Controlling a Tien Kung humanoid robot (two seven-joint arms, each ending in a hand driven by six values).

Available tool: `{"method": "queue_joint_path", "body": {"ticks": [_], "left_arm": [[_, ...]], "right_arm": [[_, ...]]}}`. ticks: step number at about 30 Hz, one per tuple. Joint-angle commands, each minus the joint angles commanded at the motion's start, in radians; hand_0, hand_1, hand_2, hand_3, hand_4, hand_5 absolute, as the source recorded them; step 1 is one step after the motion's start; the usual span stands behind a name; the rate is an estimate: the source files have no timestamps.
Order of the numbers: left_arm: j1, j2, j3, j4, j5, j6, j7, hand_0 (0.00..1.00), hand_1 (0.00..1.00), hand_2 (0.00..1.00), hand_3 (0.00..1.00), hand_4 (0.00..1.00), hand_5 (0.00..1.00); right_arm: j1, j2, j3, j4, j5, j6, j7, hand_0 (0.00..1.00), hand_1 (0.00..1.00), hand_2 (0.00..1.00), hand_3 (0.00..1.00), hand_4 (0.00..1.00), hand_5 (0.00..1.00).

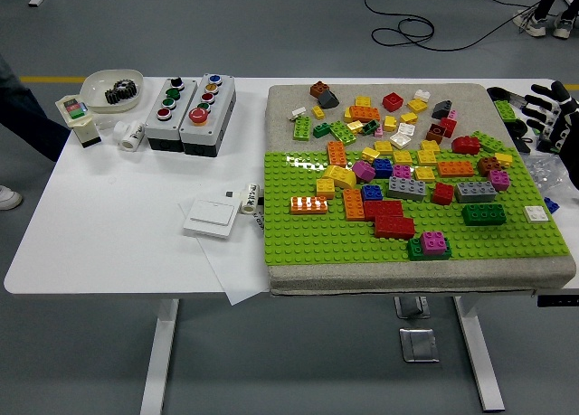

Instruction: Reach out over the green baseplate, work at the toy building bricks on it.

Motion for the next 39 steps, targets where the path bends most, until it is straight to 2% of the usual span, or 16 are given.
{"method": "queue_joint_path", "body": {"ticks": [9, 15, 22, 23, 26, 28, 29, 32, 34, 35, 39], "left_arm": [[0.004, -0.007, 0.017, 0.001, -0.039, 0.002, -0.016, 0.672, 0.766, 0.763, 0.578, 0.654, 0.610], [0.024, -0.017, 0.037, 0.007, -0.105, -0.001, -0.040, 0.669, 0.761, 0.759, 0.576, 0.652, 0.612], [0.029, -0.016, 0.040, 0.011, -0.120, -0.005, -0.048, 0.670, 0.758, 0.757, 0.575, 0.652, 0.615], [0.029, -0.016, 0.040, 0.011, -0.120, -0.005, -0.048, 0.669, 0.757, 0.756, 0.574, 0.650, 0.616], [0.030, -0.016, 0.041, 0.011, -0.123, -0.004, -0.050, 0.669, 0.757, 0.756, 0.574, 0.650, 0.616], [0.031, -0.015, 0.040, 0.009, -0.122, 0.000, -0.051, 0.669, 0.757, 0.756, 0.574, 0.650, 0.616], [0.031, -0.015, 0.040, 0.009, -0.122, 0.000, -0.051, 0.669, 0.756, 0.754, 0.574, 0.644, 0.613], [0.032, -0.014, 0.040, 0.008, -0.122, 0.002, -0.051, 0.669, 0.756, 0.754, 0.574, 0.644, 0.613], [0.032, -0.014, 0.040, 0.008, -0.121, 0.003, -0.050, 0.669, 0.756, 0.754, 0.574, 0.644, 0.613], [0.032, -0.014, 0.040, 0.008, -0.121, 0.003, -0.049, 0.668, 0.753, 0.753, 0.574, 0.641, 0.614], [0.033, -0.014, 0.040, 0.008, -0.118, 0.004, -0.047, 0.668, 0.753, 0.753, 0.574, 0.641, 0.614]], "right_arm": [[0.008, 0.005, -0.005, -0.004, -0.047, -0.011, 0.003, 0.884, 0.820, 0.835, 0.824, 0.982, 0.813], [0.062, 0.025, -0.010, -0.040, -0.112, 0.002, -0.013, 0.859, 0.814, 0.836, 0.838, 0.979, 0.803], [0.086, 0.004, -0.034, -0.065, -0.152, 0.002, -0.019, 0.838, 0.806, 0.823, 0.841, 0.978, 0.780], [0.086, 0.003, -0.035, -0.066, -0.155, 0.002, -0.019, 0.813, 0.794, 0.824, 0.857, 0.981, 0.665], [0.097, -0.013, -0.054, -0.084, -0.197, 0.010, -0.010, 0.813, 0.794, 0.824, 0.857, 0.981, 0.665], [0.111, -0.033, -0.081, -0.113, -0.260, 0.048, 0.015, 0.813, 0.794, 0.824, 0.857, 0.981, 0.665], [0.113, -0.037, -0.085, -0.119, -0.282, 0.058, 0.021, 0.844, 0.809, 0.877, 0.893, 0.998, 0.528], [0.125, -0.051, -0.112, -0.146, -0.344, 0.078, 0.053, 0.844, 0.809, 0.877, 0.893, 0.998, 0.528], [0.133, -0.054, -0.128, -0.166, -0.384, 0.067, 0.074, 0.844, 0.809, 0.877, 0.893, 0.998, 0.528], [0.137, -0.056, -0.135, -0.177, -0.417, 0.060, 0.082, 0.705, 0.726, 0.815, 0.859, 0.980, 0.409], [0.151, -0.067, -0.162, -0.212, -0.547, 0.027, 0.113, 0.705, 0.726, 0.815, 0.859, 0.980, 0.409]]}}
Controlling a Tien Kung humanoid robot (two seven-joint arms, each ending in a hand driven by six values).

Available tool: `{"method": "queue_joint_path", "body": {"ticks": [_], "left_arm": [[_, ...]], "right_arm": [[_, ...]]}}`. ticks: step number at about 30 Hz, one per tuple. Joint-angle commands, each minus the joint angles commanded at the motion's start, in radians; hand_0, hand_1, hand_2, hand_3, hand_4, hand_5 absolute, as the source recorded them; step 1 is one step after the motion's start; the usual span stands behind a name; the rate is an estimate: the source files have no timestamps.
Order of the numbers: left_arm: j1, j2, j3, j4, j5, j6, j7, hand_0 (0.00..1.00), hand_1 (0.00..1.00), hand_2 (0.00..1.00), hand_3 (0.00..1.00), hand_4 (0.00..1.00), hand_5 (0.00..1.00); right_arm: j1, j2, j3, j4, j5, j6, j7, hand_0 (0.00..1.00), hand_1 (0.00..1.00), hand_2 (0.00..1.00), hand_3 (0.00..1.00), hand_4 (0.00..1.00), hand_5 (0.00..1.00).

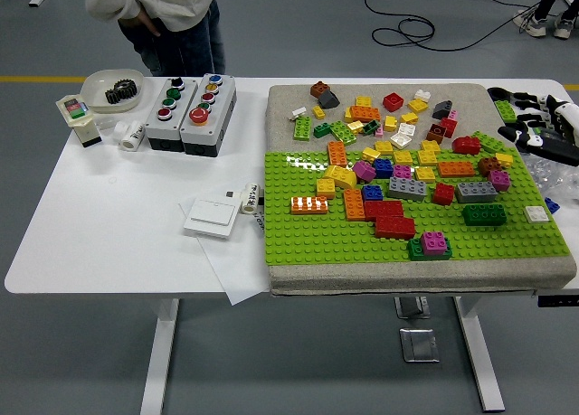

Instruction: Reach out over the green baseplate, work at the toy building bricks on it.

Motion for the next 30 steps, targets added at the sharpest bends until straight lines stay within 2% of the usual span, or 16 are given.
{"method": "queue_joint_path", "body": {"ticks": [1, 2, 7, 8, 12, 13, 14, 19, 25, 30], "left_arm": [[0.000, 0.000, 0.000, 0.000, 0.001, 0.000, 0.001, 0.668, 0.753, 0.753, 0.574, 0.641, 0.614], [-0.001, 0.000, 0.000, 0.000, 0.003, 0.001, 0.003, 0.668, 0.752, 0.752, 0.573, 0.640, 0.613], [-0.004, 0.000, 0.002, 0.000, 0.001, 0.003, 0.007, 0.668, 0.752, 0.752, 0.573, 0.640, 0.613], [-0.004, 0.000, 0.004, 0.000, -0.003, 0.003, 0.005, 0.667, 0.750, 0.751, 0.573, 0.640, 0.613], [-0.005, 0.000, 0.006, -0.001, -0.006, 0.003, 0.005, 0.667, 0.750, 0.751, 0.573, 0.640, 0.613], [-0.005, 0.000, 0.005, -0.001, -0.005, 0.003, 0.005, 0.667, 0.750, 0.751, 0.573, 0.640, 0.613], [-0.005, 0.000, 0.005, -0.001, -0.003, 0.003, 0.006, 0.667, 0.750, 0.751, 0.572, 0.638, 0.613], [-0.004, 0.001, 0.002, -0.003, 0.005, 0.003, 0.008, 0.667, 0.750, 0.751, 0.572, 0.638, 0.613], [-0.003, 0.001, 0.000, -0.004, 0.009, 0.003, 0.011, 0.668, 0.748, 0.749, 0.570, 0.639, 0.619], [-0.004, 0.005, -0.019, -0.005, 0.050, 0.007, 0.030, 0.667, 0.746, 0.748, 0.570, 0.638, 0.620]], "right_arm": [[0.003, -0.005, -0.007, -0.007, -0.031, -0.005, 0.011, 0.705, 0.726, 0.815, 0.859, 0.980, 0.409], [0.005, -0.010, -0.014, -0.014, -0.074, -0.007, 0.022, 0.667, 0.695, 0.776, 0.800, 0.967, 0.363], [0.015, -0.023, -0.036, -0.042, -0.229, -0.011, 0.057, 0.667, 0.695, 0.776, 0.800, 0.967, 0.363], [0.016, -0.025, -0.038, -0.047, -0.266, -0.015, 0.067, 0.709, 0.663, 0.721, 0.756, 0.963, 0.331], [0.015, -0.028, -0.045, -0.051, -0.358, -0.019, 0.081, 0.709, 0.663, 0.721, 0.756, 0.963, 0.331], [0.015, -0.028, -0.047, -0.052, -0.372, -0.018, 0.083, 0.709, 0.663, 0.721, 0.756, 0.963, 0.331], [0.014, -0.028, -0.049, -0.053, -0.388, -0.017, 0.085, 0.697, 0.625, 0.678, 0.678, 0.935, 0.299], [0.012, -0.016, -0.054, -0.075, -0.490, -0.027, 0.107, 0.697, 0.625, 0.678, 0.678, 0.935, 0.299], [0.008, -0.002, -0.060, -0.097, -0.536, -0.033, 0.115, 0.696, 0.629, 0.675, 0.677, 0.938, 0.294], [0.013, 0.007, -0.077, -0.123, -0.595, -0.046, 0.126, 0.692, 0.619, 0.669, 0.661, 0.936, 0.290]]}}
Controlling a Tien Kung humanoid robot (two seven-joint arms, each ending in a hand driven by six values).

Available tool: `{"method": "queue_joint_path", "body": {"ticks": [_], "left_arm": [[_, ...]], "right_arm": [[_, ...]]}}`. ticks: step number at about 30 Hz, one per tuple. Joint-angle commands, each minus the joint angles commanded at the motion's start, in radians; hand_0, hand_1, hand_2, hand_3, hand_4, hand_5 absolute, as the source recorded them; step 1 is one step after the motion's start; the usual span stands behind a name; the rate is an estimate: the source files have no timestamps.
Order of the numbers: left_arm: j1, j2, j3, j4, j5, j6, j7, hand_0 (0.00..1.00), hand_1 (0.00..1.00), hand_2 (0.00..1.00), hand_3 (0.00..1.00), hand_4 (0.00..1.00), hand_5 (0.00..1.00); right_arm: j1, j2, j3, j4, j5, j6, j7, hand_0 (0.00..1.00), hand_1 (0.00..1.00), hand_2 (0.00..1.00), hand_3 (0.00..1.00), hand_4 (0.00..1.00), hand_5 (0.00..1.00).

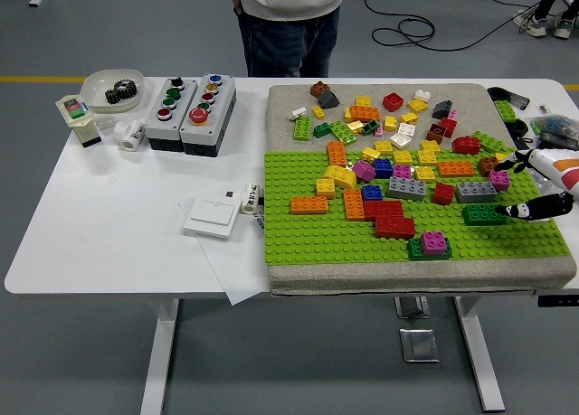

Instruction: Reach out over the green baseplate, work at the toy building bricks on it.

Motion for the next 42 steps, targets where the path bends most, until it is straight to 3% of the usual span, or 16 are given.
{"method": "queue_joint_path", "body": {"ticks": [8, 9, 11, 21, 42], "left_arm": [[-0.002, 0.000, -0.003, -0.001, 0.004, 0.002, 0.004, 0.666, 0.746, 0.746, 0.568, 0.637, 0.621], [-0.003, 0.001, -0.004, -0.001, 0.008, 0.002, 0.005, 0.665, 0.742, 0.746, 0.569, 0.635, 0.619], [-0.003, 0.001, -0.003, -0.002, 0.006, 0.002, 0.005, 0.665, 0.742, 0.746, 0.569, 0.635, 0.619], [-0.007, 0.001, -0.001, -0.003, 0.006, 0.003, 0.008, 0.664, 0.740, 0.740, 0.568, 0.629, 0.618], [-0.010, 0.001, -0.012, -0.006, 0.020, 0.009, 0.022, 0.665, 0.740, 0.739, 0.568, 0.620, 0.622]], "right_arm": [[0.016, 0.010, -0.031, -0.030, 0.015, 0.011, 0.003, 0.683, 0.611, 0.656, 0.637, 0.915, 0.311], [0.020, 0.012, -0.036, -0.033, 0.018, 0.012, 0.004, 0.681, 0.612, 0.648, 0.622, 0.895, 0.362], [0.026, 0.016, -0.045, -0.040, 0.022, 0.012, 0.005, 0.681, 0.612, 0.648, 0.622, 0.895, 0.362], [0.055, 0.056, -0.074, -0.102, -0.018, 0.026, -0.008, 0.665, 0.606, 0.641, 0.597, 0.875, 0.415], [0.063, 0.085, -0.098, -0.148, -0.049, 0.023, -0.013, 0.661, 0.609, 0.637, 0.598, 0.864, 0.423]]}}
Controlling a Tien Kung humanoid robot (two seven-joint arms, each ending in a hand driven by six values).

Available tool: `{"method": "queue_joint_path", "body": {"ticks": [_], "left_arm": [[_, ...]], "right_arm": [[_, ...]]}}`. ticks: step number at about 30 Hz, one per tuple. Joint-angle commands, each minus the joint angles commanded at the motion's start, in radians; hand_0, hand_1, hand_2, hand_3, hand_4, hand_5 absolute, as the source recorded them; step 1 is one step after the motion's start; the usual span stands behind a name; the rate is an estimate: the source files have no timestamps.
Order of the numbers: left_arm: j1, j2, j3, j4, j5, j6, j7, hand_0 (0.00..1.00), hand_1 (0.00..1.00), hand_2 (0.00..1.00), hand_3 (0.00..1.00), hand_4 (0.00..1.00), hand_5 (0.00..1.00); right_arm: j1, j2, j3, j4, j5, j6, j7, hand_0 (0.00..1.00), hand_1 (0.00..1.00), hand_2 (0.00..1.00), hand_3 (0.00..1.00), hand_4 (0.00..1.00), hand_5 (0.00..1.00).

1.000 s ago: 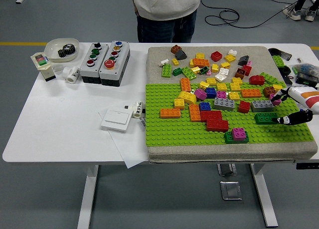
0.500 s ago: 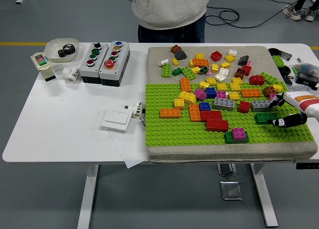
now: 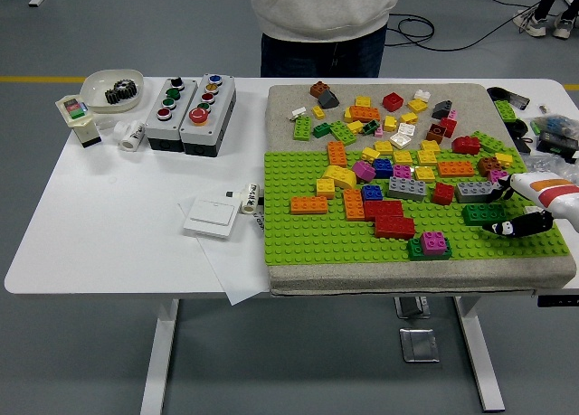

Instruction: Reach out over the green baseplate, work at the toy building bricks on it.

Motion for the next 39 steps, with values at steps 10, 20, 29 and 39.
{"method": "queue_joint_path", "body": {"ticks": [10, 20, 29, 39], "left_arm": [[-0.004, -0.001, -0.002, -0.002, 0.004, 0.003, 0.004, 0.664, 0.741, 0.739, 0.568, 0.617, 0.623], [-0.008, -0.002, -0.001, -0.005, 0.007, 0.008, 0.011, 0.663, 0.741, 0.739, 0.568, 0.616, 0.622], [-0.008, -0.003, -0.001, -0.005, 0.005, 0.008, 0.011, 0.664, 0.744, 0.738, 0.567, 0.614, 0.624], [-0.008, -0.003, -0.002, -0.005, 0.006, 0.008, 0.011, 0.659, 0.745, 0.737, 0.567, 0.613, 0.625]], "right_arm": [[0.013, 0.020, -0.028, -0.020, -0.047, -0.043, -0.016, 0.620, 0.596, 0.631, 0.580, 0.847, 0.455], [0.018, 0.025, -0.035, -0.040, -0.056, -0.065, -0.014, 0.594, 0.588, 0.621, 0.572, 0.842, 0.464], [0.018, 0.032, -0.042, -0.056, -0.071, -0.075, -0.014, 0.474, 0.518, 0.544, 0.510, 0.793, 0.491], [0.014, 0.033, -0.042, -0.058, -0.074, -0.107, 0.003, 0.388, 0.459, 0.513, 0.489, 0.756, 0.511]]}}
